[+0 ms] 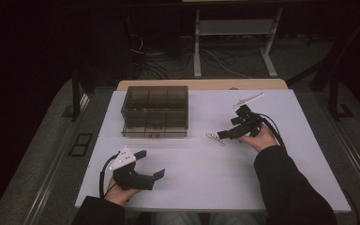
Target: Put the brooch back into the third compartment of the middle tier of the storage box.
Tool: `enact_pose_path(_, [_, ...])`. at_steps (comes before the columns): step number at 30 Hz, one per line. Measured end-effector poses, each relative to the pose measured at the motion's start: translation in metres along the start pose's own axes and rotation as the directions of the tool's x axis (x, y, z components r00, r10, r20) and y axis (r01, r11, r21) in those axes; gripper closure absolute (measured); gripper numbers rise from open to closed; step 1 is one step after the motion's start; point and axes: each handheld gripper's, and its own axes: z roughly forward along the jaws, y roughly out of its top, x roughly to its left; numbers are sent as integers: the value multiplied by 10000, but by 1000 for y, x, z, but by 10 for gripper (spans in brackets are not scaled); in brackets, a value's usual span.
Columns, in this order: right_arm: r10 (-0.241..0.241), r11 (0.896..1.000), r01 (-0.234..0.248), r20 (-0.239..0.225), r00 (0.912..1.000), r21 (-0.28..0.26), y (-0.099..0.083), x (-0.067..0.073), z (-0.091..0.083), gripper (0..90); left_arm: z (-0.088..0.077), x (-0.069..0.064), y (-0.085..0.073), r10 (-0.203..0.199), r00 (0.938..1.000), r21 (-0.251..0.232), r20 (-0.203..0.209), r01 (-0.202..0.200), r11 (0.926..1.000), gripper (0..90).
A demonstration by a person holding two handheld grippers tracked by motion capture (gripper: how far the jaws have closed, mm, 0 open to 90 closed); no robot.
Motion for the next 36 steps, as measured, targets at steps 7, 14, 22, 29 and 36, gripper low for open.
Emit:
enact_pose_path(7, [2,9998,-2,-5,10000,185,-1,-2,12,4,0,0,0,-5,10000,19,38,5,10000,0])
enact_pose_path(14, [-91,9991,90,21,10000,406,-2,-5,23,4,0,0,0,2,10000,39,53,-2,10000,0])
enact_pose_path(22, [-260,9973,258,19,9997,691,-5,-10,32,143,1,-1,0,-14,10000,47,84,13,10000,0])
enact_pose_path(29, [-517,9968,517,-19,9987,603,-4,-11,34,251,0,-1,0,-31,10000,37,92,31,10000,0])
enact_pose_path(36, [-751,9955,750,-6,9972,585,-4,-10,36,367,1,-2,0,35,9999,63,111,-35,10000,0])
